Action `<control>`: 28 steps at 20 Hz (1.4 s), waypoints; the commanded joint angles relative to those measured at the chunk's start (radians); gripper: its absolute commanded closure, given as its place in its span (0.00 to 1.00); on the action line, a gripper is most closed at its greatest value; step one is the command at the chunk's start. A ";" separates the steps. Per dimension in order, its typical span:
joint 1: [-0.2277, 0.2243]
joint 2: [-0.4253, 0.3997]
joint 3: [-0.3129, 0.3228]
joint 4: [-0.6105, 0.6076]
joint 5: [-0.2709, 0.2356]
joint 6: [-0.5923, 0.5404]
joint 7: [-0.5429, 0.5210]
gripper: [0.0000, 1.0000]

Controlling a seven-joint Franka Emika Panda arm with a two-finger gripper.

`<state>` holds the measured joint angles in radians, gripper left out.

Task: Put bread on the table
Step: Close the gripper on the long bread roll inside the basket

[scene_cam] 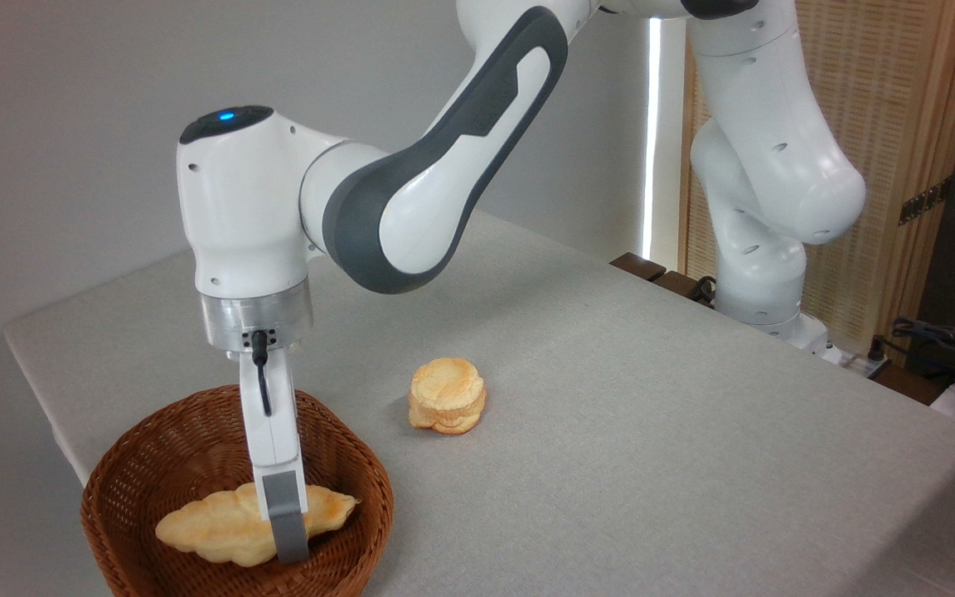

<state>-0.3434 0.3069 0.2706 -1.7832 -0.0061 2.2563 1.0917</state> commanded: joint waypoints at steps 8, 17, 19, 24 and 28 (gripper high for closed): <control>0.000 -0.003 0.004 0.010 -0.058 0.011 0.019 0.55; 0.000 -0.014 0.004 0.010 -0.069 0.002 0.019 0.55; 0.000 -0.015 0.004 0.011 -0.072 0.002 0.017 0.55; 0.000 -0.077 0.010 0.013 -0.140 -0.003 0.014 0.55; -0.002 -0.143 0.010 0.013 -0.158 -0.066 0.011 0.55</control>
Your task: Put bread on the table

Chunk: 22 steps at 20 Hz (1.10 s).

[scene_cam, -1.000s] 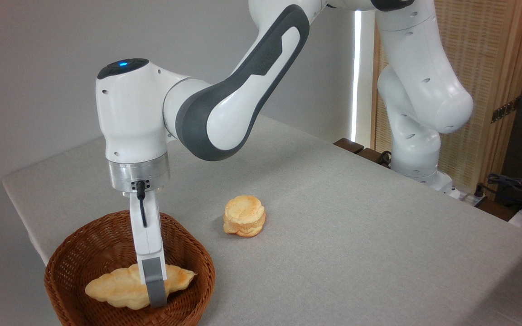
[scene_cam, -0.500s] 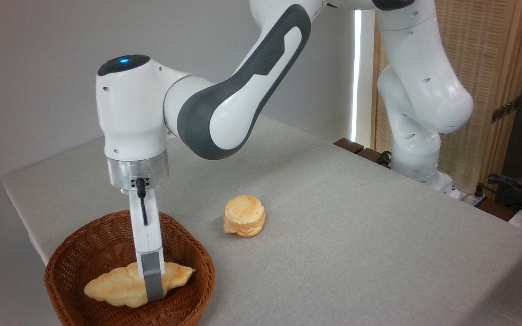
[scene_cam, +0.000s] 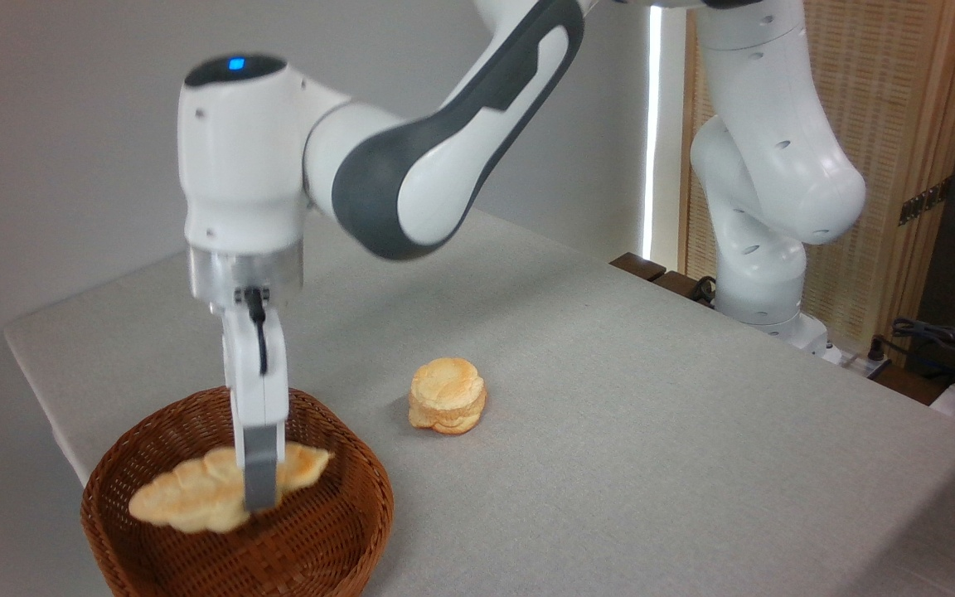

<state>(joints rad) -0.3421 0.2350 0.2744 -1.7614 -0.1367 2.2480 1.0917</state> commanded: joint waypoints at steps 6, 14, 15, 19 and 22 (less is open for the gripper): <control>-0.006 -0.170 0.000 -0.010 -0.027 -0.189 -0.032 0.50; -0.009 -0.276 0.000 -0.015 -0.023 -0.408 -0.240 0.46; -0.009 -0.281 0.000 -0.015 -0.023 -0.427 -0.256 0.46; -0.011 -0.293 0.000 -0.017 -0.021 -0.563 -0.352 0.42; -0.012 -0.290 0.000 -0.024 -0.021 -0.646 -0.397 0.27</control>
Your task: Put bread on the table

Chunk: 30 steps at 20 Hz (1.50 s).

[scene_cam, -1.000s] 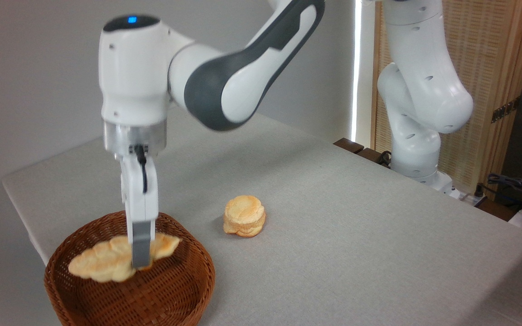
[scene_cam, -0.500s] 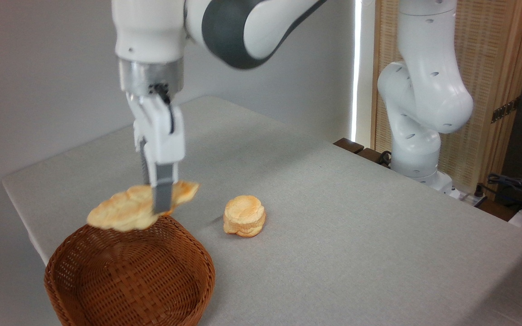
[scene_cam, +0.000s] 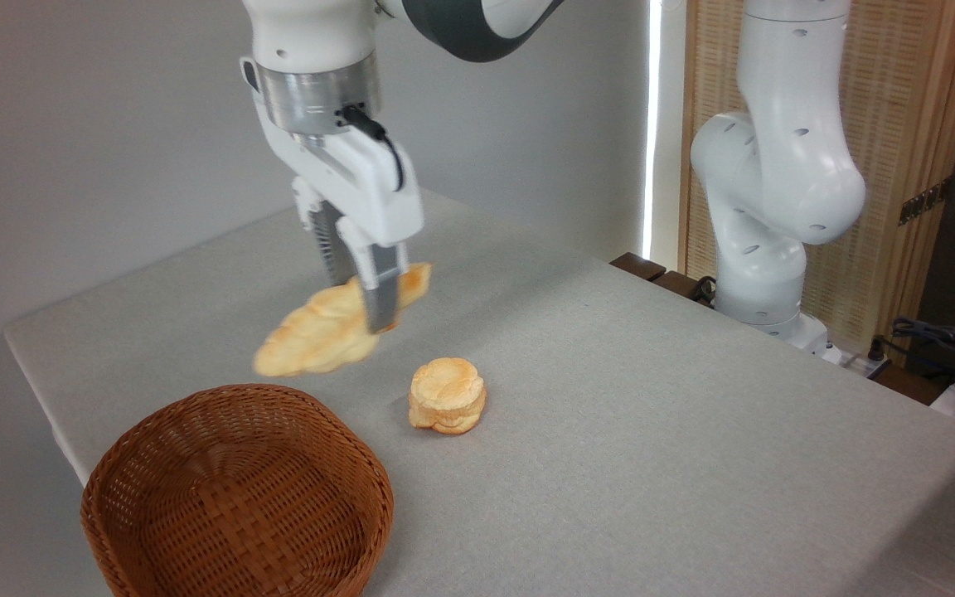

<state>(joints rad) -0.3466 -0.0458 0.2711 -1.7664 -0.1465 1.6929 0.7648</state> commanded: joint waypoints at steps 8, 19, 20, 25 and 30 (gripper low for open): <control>-0.020 0.015 0.000 -0.062 -0.011 -0.124 -0.131 0.00; -0.029 0.038 0.000 -0.064 -0.007 -0.124 -0.124 0.00; -0.029 0.038 0.000 -0.061 -0.005 -0.119 -0.122 0.00; -0.029 0.037 0.002 -0.028 -0.002 -0.105 -0.119 0.00; -0.028 0.035 0.005 0.039 0.041 0.006 -0.052 0.00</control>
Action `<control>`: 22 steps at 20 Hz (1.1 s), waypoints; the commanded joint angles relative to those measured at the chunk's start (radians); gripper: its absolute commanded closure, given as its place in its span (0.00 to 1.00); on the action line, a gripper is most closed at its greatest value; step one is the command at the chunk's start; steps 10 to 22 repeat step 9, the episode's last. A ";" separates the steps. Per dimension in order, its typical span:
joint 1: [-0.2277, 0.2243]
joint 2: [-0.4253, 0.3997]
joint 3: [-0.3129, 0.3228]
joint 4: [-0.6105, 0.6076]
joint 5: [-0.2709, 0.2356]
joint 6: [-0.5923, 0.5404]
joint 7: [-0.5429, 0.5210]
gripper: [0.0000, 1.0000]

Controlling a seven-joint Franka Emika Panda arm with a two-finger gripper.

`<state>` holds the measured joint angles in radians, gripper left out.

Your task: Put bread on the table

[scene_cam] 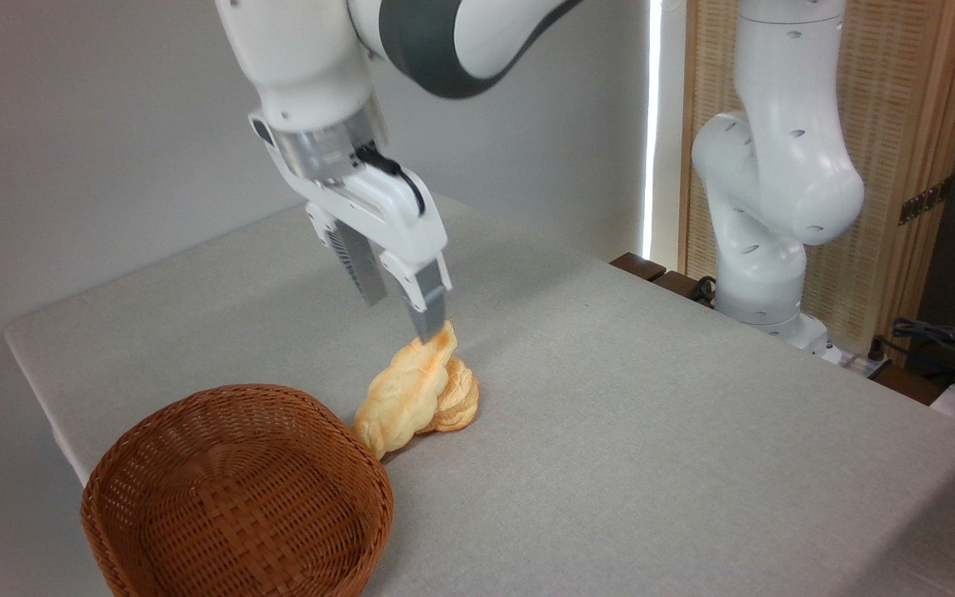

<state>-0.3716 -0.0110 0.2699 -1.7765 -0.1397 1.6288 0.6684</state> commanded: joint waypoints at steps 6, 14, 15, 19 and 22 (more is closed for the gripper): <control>0.011 0.003 0.015 0.058 0.046 0.163 0.045 0.00; 0.013 0.006 0.015 0.057 0.043 0.164 0.043 0.00; 0.013 0.006 0.015 0.057 0.043 0.164 0.043 0.00; 0.013 0.006 0.015 0.057 0.043 0.164 0.043 0.00; 0.013 0.006 0.015 0.057 0.043 0.164 0.043 0.00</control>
